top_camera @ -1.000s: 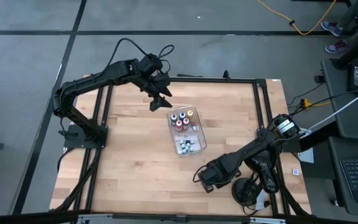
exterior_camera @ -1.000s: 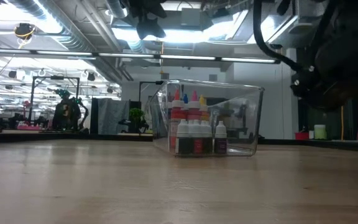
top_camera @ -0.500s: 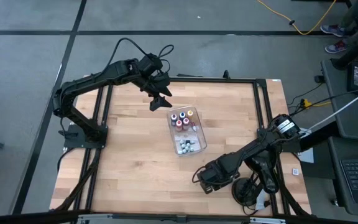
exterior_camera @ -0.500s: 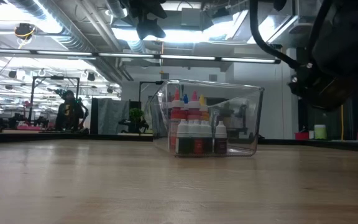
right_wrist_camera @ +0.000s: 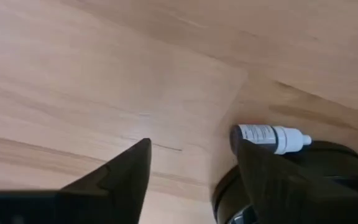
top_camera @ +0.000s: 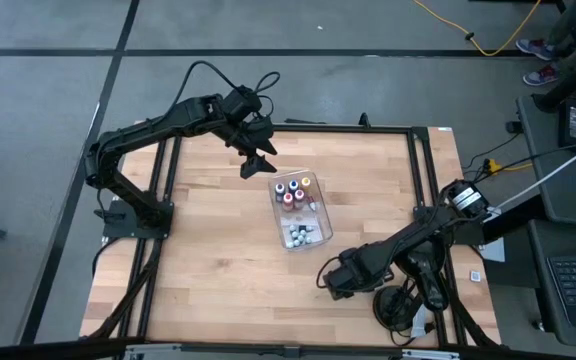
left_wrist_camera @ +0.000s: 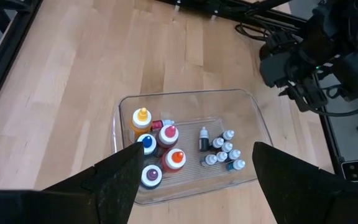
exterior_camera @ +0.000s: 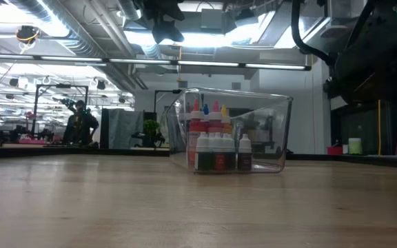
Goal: Pick & Place food coloring
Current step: Put the small red food coloring bottle into the bottom of the bin
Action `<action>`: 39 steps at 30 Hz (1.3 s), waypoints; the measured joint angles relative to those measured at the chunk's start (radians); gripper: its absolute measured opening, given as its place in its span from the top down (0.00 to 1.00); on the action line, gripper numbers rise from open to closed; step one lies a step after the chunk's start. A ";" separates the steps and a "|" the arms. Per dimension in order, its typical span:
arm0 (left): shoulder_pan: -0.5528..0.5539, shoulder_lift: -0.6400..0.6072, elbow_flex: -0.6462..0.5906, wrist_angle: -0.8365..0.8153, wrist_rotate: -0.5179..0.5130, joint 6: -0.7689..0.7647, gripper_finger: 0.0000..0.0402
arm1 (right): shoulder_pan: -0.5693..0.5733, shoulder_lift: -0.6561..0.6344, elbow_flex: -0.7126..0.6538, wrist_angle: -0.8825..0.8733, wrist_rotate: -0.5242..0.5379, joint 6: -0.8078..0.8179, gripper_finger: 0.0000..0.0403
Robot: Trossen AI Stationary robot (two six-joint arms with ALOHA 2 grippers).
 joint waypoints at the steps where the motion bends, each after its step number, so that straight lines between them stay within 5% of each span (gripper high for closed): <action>1: 0.000 0.000 0.000 0.000 0.000 0.004 0.27 | 0.000 0.000 0.000 -0.001 0.000 0.000 0.40; 16: 0.000 0.000 0.000 0.000 0.000 -0.003 0.27 | 0.014 -0.001 0.000 0.026 0.052 0.446 0.36; 32: 0.000 0.000 0.000 -0.001 0.000 -0.014 0.27 | 0.014 -0.002 0.000 0.056 0.052 0.575 0.36; 39: 0.000 0.000 0.000 -0.001 0.000 -0.031 0.27 | -0.003 -0.002 0.000 0.134 0.051 0.428 0.36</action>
